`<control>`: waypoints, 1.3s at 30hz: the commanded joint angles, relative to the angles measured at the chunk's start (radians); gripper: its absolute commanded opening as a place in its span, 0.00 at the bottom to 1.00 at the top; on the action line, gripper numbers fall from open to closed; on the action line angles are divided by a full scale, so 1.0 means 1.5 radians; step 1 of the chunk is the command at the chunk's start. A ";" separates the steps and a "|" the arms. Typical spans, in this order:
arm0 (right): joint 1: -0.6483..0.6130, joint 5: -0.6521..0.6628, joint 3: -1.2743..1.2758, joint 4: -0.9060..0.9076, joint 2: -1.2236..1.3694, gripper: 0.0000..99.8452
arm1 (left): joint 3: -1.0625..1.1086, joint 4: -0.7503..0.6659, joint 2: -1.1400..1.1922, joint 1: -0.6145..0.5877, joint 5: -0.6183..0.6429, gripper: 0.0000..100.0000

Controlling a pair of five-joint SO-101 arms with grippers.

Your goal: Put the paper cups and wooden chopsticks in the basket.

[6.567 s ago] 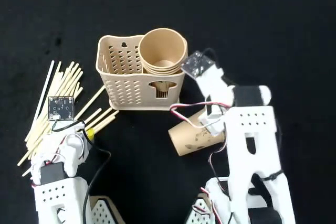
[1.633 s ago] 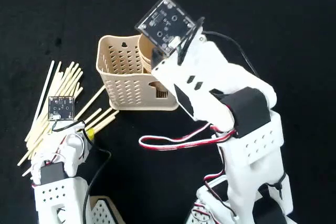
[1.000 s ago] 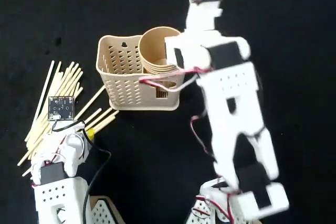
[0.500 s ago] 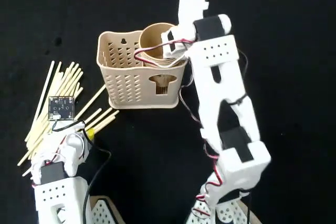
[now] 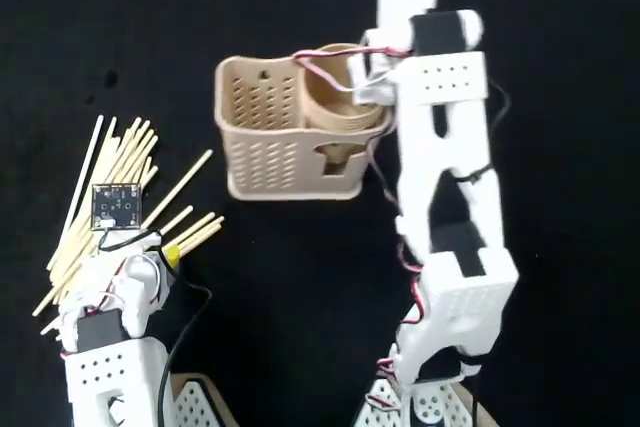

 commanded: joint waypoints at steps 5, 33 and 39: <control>0.095 0.052 -0.021 0.024 -0.119 0.01 | -0.006 -0.009 -0.004 0.005 -0.004 0.27; 0.094 0.238 -0.067 0.019 -0.274 0.31 | -0.007 -0.009 -0.004 0.003 -0.004 0.27; 0.149 0.196 -0.105 0.023 -0.433 0.31 | -0.008 -0.008 -0.004 0.002 0.001 0.27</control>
